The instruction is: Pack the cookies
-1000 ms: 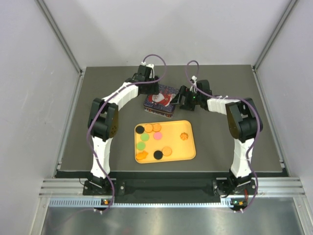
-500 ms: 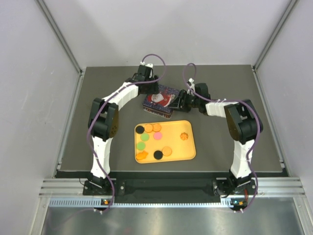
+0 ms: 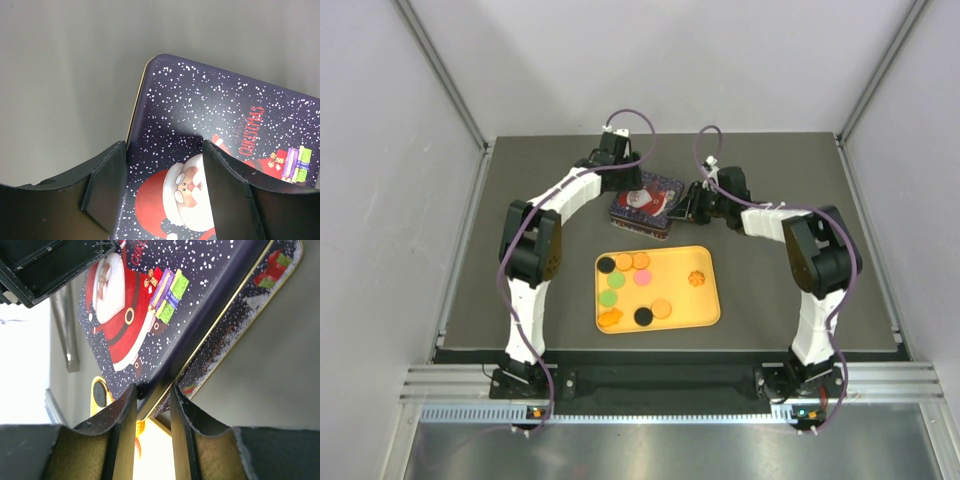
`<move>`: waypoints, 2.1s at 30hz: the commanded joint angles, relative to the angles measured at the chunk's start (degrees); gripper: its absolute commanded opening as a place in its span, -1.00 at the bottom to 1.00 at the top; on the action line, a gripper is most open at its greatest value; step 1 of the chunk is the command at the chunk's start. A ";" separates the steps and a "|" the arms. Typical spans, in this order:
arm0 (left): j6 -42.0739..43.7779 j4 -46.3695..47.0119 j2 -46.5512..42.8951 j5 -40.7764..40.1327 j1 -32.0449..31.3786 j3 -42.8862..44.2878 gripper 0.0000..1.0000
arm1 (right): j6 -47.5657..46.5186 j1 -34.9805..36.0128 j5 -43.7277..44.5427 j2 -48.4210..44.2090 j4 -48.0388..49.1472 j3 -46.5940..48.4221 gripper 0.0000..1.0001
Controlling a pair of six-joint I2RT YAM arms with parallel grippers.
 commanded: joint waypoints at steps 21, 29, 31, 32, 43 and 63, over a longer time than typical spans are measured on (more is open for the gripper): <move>1.49 -9.55 5.77 1.44 -0.63 -0.20 0.33 | -18.15 7.41 23.79 -8.67 -37.23 22.88 -0.93; 1.32 -9.90 6.56 1.62 -0.63 0.59 0.33 | -17.98 11.02 25.90 -4.10 -33.98 14.64 -1.00; 1.41 -9.90 6.65 1.62 -0.63 0.76 0.32 | -17.72 11.02 26.16 -4.36 -31.79 11.73 -1.00; 1.32 -9.90 6.82 1.53 -0.63 0.76 0.32 | -17.63 11.02 26.86 -4.88 -31.52 10.06 -1.00; 1.14 -10.43 6.29 1.45 -0.63 0.76 0.32 | -18.77 10.93 28.36 -7.87 -35.20 16.45 -1.00; 1.32 -10.34 6.91 1.53 -0.63 0.59 0.32 | -18.33 12.78 28.10 -0.93 -32.75 15.59 -1.00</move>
